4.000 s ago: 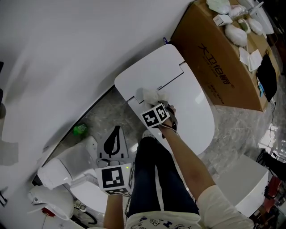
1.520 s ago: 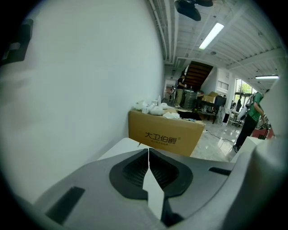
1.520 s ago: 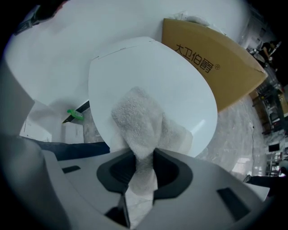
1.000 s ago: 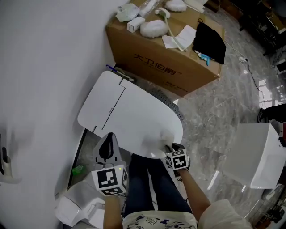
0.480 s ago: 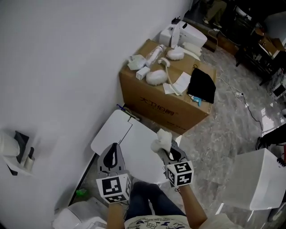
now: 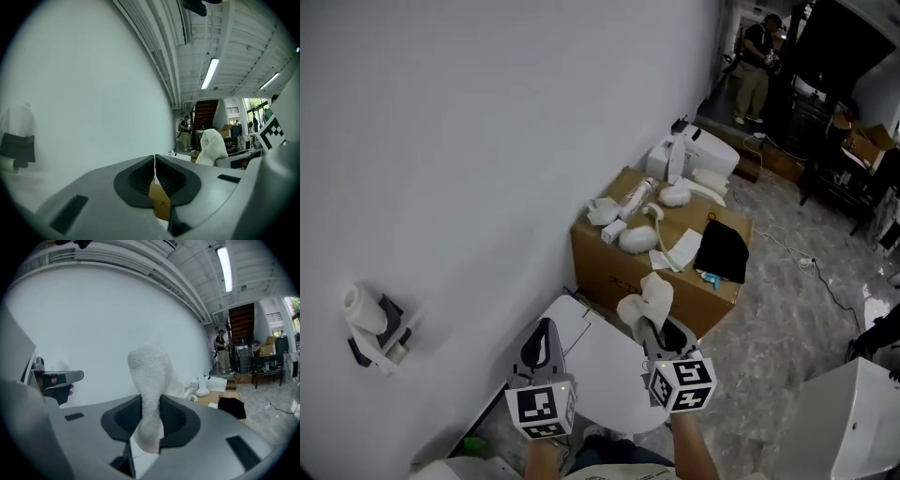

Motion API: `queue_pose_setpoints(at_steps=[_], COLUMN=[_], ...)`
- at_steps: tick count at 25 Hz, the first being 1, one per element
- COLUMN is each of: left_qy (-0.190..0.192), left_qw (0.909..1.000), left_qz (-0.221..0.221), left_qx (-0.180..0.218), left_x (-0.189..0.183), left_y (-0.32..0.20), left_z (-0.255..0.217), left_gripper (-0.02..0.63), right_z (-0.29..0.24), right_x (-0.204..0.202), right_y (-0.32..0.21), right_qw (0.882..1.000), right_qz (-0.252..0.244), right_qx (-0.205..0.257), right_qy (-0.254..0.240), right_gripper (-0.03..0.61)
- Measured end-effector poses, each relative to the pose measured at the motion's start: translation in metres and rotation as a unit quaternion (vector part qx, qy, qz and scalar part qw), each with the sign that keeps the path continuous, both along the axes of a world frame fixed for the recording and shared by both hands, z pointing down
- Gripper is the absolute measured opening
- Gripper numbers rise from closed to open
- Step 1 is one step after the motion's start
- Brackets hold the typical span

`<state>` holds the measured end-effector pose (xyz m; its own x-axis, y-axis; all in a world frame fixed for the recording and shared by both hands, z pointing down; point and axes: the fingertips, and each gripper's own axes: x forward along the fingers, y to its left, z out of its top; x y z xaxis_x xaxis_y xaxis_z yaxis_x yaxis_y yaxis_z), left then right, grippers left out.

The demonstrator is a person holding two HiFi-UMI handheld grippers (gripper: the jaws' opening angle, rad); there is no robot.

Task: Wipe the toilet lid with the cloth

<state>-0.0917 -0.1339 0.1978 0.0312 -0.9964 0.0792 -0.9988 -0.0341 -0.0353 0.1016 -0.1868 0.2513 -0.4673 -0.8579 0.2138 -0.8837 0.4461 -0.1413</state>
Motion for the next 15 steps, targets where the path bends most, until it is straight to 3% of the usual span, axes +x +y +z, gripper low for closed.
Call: queue_pose_setpoints(at_steps=[8, 15], left_qy=[-0.007, -0.007], left_qw=[0.9987, 0.9978], left_qz=[-0.012, -0.025], left_qx=[0.049, 0.062], left_x=[-0.002, -0.009], left_y=[0.011, 0.015], left_z=[-0.049, -0.06], left_gripper=[0.012, 0.012], right_z=[-0.05, -0.067], right_x=[0.005, 0.003], right_y=[0.004, 0.004], right_qw=[0.999, 0.997], right_qz=[0.007, 0.0], right_qx=[0.049, 0.067], right_qy=[-0.019, -0.025], right_gripper=[0.094, 0.094])
